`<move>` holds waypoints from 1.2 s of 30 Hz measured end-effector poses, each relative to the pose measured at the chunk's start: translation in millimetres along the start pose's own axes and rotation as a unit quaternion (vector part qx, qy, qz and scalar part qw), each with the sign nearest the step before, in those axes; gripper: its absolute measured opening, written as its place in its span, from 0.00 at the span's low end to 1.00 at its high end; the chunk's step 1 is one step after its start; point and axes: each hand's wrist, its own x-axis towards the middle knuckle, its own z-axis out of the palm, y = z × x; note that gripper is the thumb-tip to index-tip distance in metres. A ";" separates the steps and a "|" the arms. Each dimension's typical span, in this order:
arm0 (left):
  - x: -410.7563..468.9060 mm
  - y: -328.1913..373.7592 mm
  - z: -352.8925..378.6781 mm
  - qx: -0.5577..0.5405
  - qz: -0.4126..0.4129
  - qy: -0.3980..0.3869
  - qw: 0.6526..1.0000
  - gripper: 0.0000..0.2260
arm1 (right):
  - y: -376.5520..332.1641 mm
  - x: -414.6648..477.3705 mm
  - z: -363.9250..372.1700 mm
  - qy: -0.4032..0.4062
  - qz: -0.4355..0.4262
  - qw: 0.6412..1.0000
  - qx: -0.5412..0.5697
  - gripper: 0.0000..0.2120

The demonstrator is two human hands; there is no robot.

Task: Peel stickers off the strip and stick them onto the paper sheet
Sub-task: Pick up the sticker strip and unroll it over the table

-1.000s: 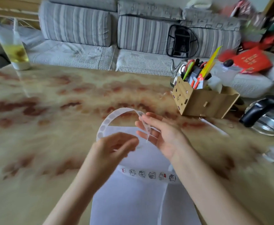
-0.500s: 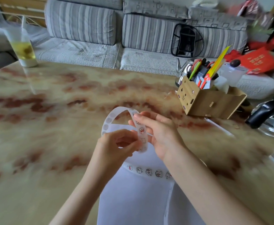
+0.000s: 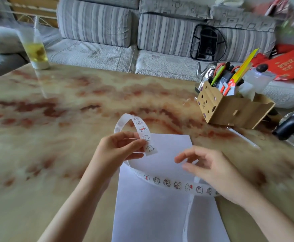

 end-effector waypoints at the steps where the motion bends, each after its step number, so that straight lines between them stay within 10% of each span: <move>1: 0.5 0.0 0.1 0.013 0.006 0.004 1.000 0.02 | 0.2 -6.4 -1.9 -0.030 -0.023 0.998 -0.053 0.16; 10: 6.3 -9.7 -3.5 0.136 0.032 0.049 0.989 0.06 | -0.4 -36.4 -14.1 -0.152 -0.033 0.959 -0.236 0.06; 16: 4.3 -15.5 -0.8 0.189 0.060 0.040 0.979 0.08 | -26.6 -73.0 -1.0 -0.065 -0.005 0.911 -0.407 0.34; 25: 3.5 -15.4 -0.4 0.180 0.048 0.011 0.983 0.09 | -30.7 -69.3 -1.1 -0.062 0.087 0.987 -0.120 0.04; 36: -3.3 -3.3 -9.3 0.358 0.237 0.110 0.896 0.13 | -36.5 54.5 -17.4 -0.106 -0.050 0.992 -0.046 0.06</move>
